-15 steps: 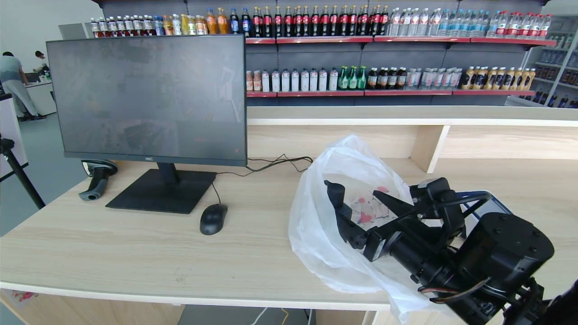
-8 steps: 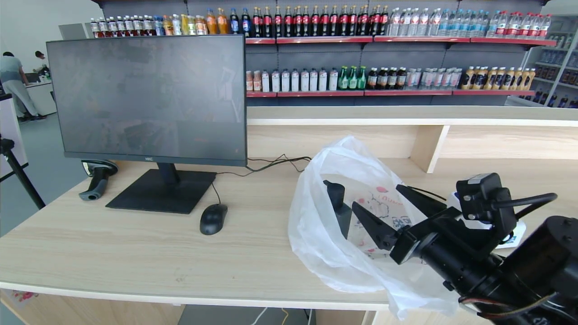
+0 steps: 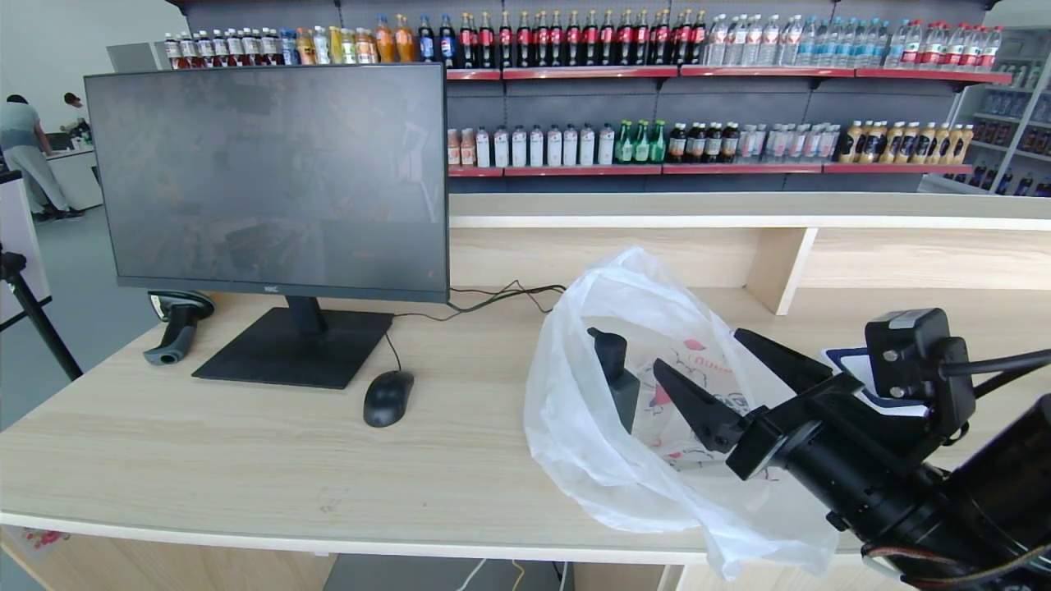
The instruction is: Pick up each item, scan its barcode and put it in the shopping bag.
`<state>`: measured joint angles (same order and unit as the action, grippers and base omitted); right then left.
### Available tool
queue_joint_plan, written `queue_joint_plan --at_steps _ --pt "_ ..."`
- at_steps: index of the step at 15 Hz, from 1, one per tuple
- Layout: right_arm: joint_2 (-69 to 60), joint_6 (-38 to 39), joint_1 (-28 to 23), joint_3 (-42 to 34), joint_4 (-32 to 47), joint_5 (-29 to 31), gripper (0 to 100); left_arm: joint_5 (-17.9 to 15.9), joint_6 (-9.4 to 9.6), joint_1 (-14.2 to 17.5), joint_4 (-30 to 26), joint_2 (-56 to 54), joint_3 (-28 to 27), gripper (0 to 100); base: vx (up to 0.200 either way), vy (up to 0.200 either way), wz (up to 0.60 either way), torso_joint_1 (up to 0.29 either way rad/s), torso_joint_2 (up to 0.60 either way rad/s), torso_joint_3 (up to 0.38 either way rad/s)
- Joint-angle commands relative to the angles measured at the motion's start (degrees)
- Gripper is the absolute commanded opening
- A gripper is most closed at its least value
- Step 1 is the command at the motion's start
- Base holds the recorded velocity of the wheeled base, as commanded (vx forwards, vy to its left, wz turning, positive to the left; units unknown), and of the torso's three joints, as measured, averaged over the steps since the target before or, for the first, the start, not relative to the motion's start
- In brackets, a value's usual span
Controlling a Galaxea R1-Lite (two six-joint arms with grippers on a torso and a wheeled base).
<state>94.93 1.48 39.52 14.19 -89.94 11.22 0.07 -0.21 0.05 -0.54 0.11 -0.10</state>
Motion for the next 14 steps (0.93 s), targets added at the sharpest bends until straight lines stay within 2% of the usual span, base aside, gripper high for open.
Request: queue_joint_plan --at_steps 1,4,6,12,14 --pt "0.1 -0.1 -0.1 -0.3 -0.1 0.0 100 0.0 -0.14 0.0 -0.1 0.0 0.0 100 -0.2 0.0 0.0 0.002 0.0 0.002" --pt "0.1 -0.1 -0.1 -0.6 -0.1 0.0 100 0.0 -0.23 0.0 0.0 0.0 0.0 100 -0.2 0.0 0.0 0.014 0.0 0.002" --pt "0.1 -0.1 -0.1 -0.7 -0.1 0.0 100 0.0 -0.23 0.0 0.0 0.0 0.0 100 0.0 0.0 0.0 0.0 0.0 0.0" --pt "-1.1 -0.1 -0.1 -1.4 -0.1 0.0 100 0.0 -0.23 0.0 -0.1 0.0 0.0 100 0.0 0.0 -0.6 -0.003 0.0 0.005" --pt "-1.3 -0.1 -0.1 -1.3 -0.1 -0.1 100 0.0 -0.14 0.0 0.0 0.0 0.0 100 0.0 -0.1 0.0 0.001 0.0 0.001"
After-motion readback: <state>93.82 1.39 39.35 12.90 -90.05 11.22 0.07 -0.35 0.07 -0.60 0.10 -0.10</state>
